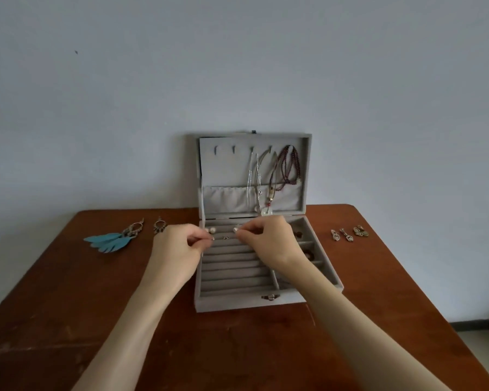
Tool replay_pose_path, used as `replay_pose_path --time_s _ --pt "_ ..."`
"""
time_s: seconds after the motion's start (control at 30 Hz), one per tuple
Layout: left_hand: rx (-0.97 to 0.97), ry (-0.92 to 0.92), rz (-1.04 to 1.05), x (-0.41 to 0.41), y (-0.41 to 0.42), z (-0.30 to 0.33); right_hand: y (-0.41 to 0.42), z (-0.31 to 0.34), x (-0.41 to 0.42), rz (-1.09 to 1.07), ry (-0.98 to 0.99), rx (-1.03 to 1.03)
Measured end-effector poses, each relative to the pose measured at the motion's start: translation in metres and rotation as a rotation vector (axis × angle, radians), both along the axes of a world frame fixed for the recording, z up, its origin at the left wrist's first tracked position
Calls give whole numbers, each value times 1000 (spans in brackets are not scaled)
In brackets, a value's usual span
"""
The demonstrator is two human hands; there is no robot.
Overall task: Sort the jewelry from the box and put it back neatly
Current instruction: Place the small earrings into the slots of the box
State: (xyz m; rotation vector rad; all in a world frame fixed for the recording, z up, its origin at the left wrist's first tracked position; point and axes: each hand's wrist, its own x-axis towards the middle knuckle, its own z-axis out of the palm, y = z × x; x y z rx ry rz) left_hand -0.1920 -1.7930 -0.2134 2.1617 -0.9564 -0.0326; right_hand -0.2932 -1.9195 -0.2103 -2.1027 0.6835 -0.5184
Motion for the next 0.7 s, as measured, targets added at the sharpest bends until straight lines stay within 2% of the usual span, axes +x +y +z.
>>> replay_pose_path --time_s 0.2,0.53,0.7 --pt "167 -47 -17 4 -11 1 6 -3 20 -25 92 -12" --pt "482 -319 7 10 -22 -3 7 -7 29 -63 158 -19" --pt "526 -351 36 11 -25 -1 7 -10 33 -70 189 -32"
